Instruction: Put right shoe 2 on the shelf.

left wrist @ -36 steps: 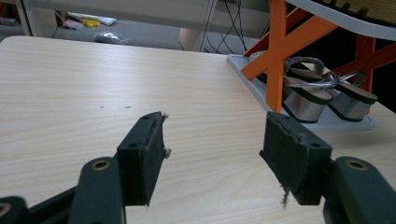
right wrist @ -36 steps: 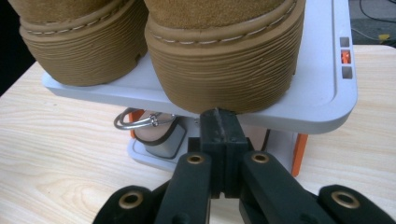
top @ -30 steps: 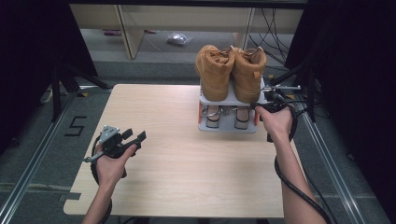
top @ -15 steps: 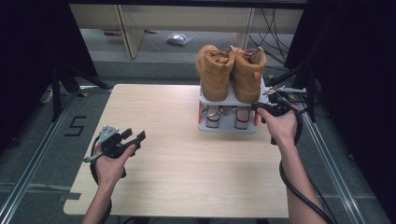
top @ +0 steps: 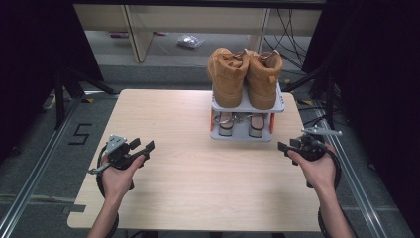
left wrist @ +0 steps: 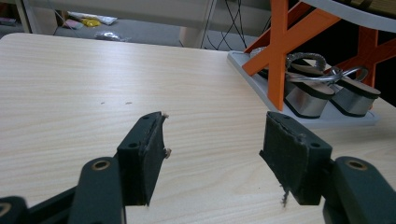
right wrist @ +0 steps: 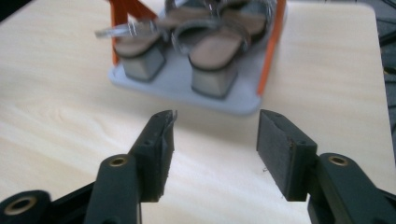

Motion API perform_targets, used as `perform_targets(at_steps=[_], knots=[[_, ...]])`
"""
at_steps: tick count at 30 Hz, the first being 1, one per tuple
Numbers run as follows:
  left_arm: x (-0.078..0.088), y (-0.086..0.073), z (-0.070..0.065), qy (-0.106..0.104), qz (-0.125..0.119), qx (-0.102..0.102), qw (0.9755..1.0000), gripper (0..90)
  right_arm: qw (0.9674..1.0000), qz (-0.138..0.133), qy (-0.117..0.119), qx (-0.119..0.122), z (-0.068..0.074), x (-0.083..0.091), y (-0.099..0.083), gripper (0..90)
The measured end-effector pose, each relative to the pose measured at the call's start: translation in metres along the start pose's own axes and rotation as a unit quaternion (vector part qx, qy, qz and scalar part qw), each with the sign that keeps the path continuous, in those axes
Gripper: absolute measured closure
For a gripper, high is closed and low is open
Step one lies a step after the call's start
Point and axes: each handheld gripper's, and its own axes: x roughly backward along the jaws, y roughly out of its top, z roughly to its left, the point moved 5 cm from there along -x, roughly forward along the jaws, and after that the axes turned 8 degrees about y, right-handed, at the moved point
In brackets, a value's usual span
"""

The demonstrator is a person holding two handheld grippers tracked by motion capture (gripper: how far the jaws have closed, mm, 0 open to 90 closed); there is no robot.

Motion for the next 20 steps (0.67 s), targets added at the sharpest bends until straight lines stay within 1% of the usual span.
perform_targets(at_steps=[1, 2, 3, 4, 5, 6, 7, 8, 9, 10, 11, 12, 13, 14, 15, 16, 17, 19, 20], knots=[[0.0, -0.001, 0.0, 0.0, 0.001, -0.001, 1.0, 37.8, 1.0, -0.003, 0.007, -0.002, -0.003, 0.0, -0.009, 45.1], [-0.001, -0.003, 0.0, 0.0, 0.002, -0.002, 1.0, 37.8, 0.9998, -0.002, -0.001, -0.021, -0.002, 0.001, -0.016, 44.3], [-0.002, -0.004, 0.001, 0.001, 0.002, -0.002, 1.0, 37.9, 0.9999, 0.004, 0.001, -0.016, -0.007, 0.002, -0.026, 43.8], [-0.002, -0.007, 0.001, 0.002, 0.005, -0.004, 1.0, 37.9, 1.0, 0.003, 0.006, -0.006, -0.01, 0.002, -0.031, 43.8], [-0.003, -0.008, 0.001, 0.002, 0.006, -0.005, 1.0, 37.9, 1.0, 0.004, 0.002, -0.007, -0.016, 0.001, -0.04, 43.5], [-0.004, -0.01, 0.001, 0.003, 0.008, -0.006, 0.9999, 37.9, 0.9998, 0.0, 0.003, -0.021, -0.016, 0.001, -0.045, 43.5], [-0.004, -0.012, 0.0, 0.003, 0.009, -0.008, 0.9999, 37.9, 0.9998, -0.003, 0.009, -0.018, -0.02, 0.001, -0.052, 43.4], [-0.004, -0.013, 0.0, 0.004, 0.007, -0.008, 0.9999, 37.9, 0.9998, -0.008, 0.0, -0.017, -0.024, 0.001, -0.059, 43.4], [-0.005, -0.015, -0.001, 0.005, 0.006, -0.009, 0.9999, 37.9, 0.999, -0.021, 0.001, -0.04, -0.023, 0.0, -0.065, 43.4], [-0.005, -0.017, -0.001, 0.004, 0.005, -0.015, 0.9999, 37.9, 0.9989, -0.036, -0.006, -0.03, -0.029, -0.002, -0.078, 43.4], [-0.005, -0.017, -0.001, 0.004, 0.005, -0.015, 0.9999, 37.9, 0.9989, -0.036, -0.006, -0.03, -0.029, -0.002, -0.078, 43.4], [-0.006, -0.019, -0.002, 0.005, 0.004, -0.017, 0.9998, 37.9, 0.9986, -0.043, -0.007, -0.031, -0.029, -0.004, -0.083, 43.5], [-0.006, -0.02, -0.002, 0.006, 0.005, -0.019, 0.9998, 37.9, 0.998, -0.056, -0.005, -0.028, -0.03, -0.006, -0.09, 43.6], [-0.007, -0.021, -0.003, 0.005, 0.002, -0.021, 0.9998, 37.8, 0.9981, -0.051, -0.008, -0.032, -0.029, -0.006, -0.094, 43.4], [-0.007, -0.021, -0.004, 0.006, -0.006, -0.026, 0.9996, 37.8, 0.998, -0.055, -0.017, -0.026, -0.029, -0.006, -0.1, 42.9], [-0.007, -0.021, -0.004, 0.006, -0.006, -0.026, 0.9996, 37.7, 0.998, -0.055, -0.017, -0.026, -0.029, -0.006, -0.1, 42.9], [-0.006, -0.021, -0.005, 0.004, -0.008, -0.026, 0.9996, 37.7, 0.9975, -0.067, -0.01, -0.02, -0.03, -0.006, -0.1, 42.3], [-0.006, -0.02, -0.006, 0.004, -0.019, -0.029, 0.9994, 37.2, 0.9963, -0.081, -0.02, -0.017, -0.031, -0.006, -0.101, 40.7], [-0.007, -0.02, -0.007, 0.004, -0.023, -0.029, 0.9993, 37.0, 0.9959, -0.076, -0.019, -0.045, -0.026, -0.004, -0.103, 40.2]])
